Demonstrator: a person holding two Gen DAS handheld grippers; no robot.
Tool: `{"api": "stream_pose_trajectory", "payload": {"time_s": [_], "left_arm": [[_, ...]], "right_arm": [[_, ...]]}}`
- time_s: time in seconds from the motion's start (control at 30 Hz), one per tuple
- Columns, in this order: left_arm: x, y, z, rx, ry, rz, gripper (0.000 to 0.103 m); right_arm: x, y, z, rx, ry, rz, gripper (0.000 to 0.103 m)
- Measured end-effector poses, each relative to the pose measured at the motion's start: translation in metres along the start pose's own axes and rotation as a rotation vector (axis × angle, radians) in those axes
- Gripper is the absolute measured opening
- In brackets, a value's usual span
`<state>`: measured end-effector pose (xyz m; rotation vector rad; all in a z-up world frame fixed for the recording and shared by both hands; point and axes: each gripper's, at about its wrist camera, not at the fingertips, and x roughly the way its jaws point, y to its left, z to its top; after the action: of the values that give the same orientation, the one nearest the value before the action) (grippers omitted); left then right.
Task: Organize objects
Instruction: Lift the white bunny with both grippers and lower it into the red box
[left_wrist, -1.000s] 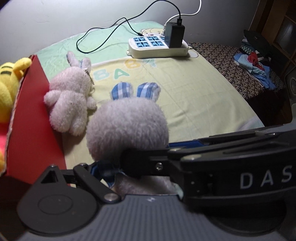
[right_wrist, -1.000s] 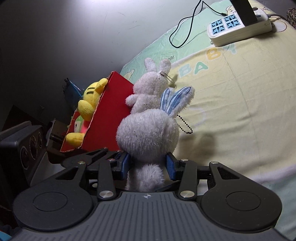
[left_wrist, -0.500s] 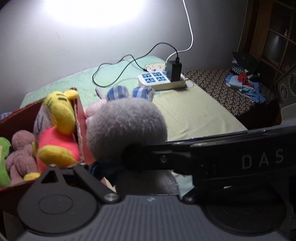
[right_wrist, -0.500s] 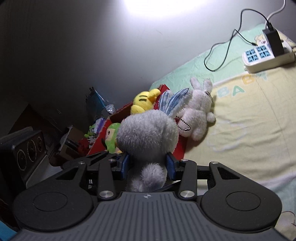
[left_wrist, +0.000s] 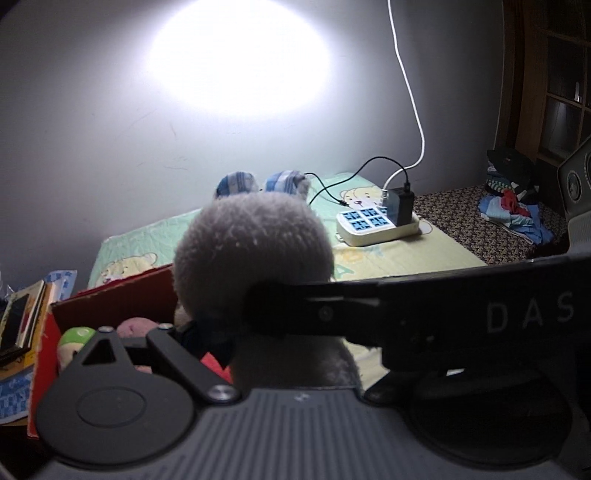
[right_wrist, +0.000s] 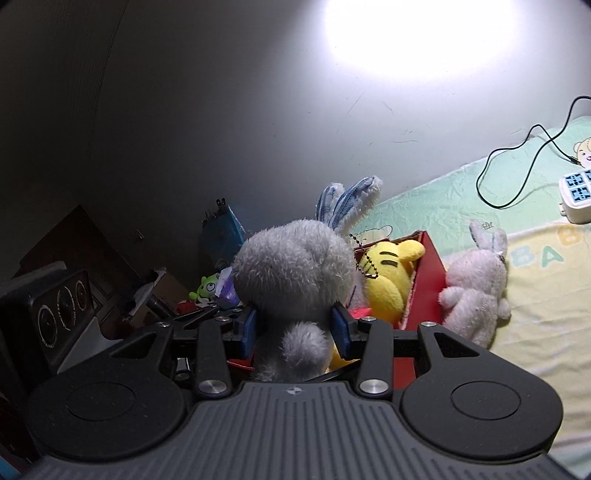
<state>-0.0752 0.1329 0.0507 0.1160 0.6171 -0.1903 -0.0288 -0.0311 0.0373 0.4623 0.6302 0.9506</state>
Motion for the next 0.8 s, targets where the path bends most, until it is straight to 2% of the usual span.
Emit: {"api": "stream_pose_trajectory", "payload": {"time_s": [0.4, 0.8], "left_arm": [[0.003, 0.077, -0.021, -0.083, 0.045, 0.036, 0.09], [0.044, 0.11, -0.038, -0.18, 0.129, -0.017, 0.092]], "right_arm": [[0.075, 0.036, -0.01, -0.012, 0.071, -0.011, 0.045], [0.113, 0.029, -0.01, -0.004, 0.106, -0.126, 0.045]]}}
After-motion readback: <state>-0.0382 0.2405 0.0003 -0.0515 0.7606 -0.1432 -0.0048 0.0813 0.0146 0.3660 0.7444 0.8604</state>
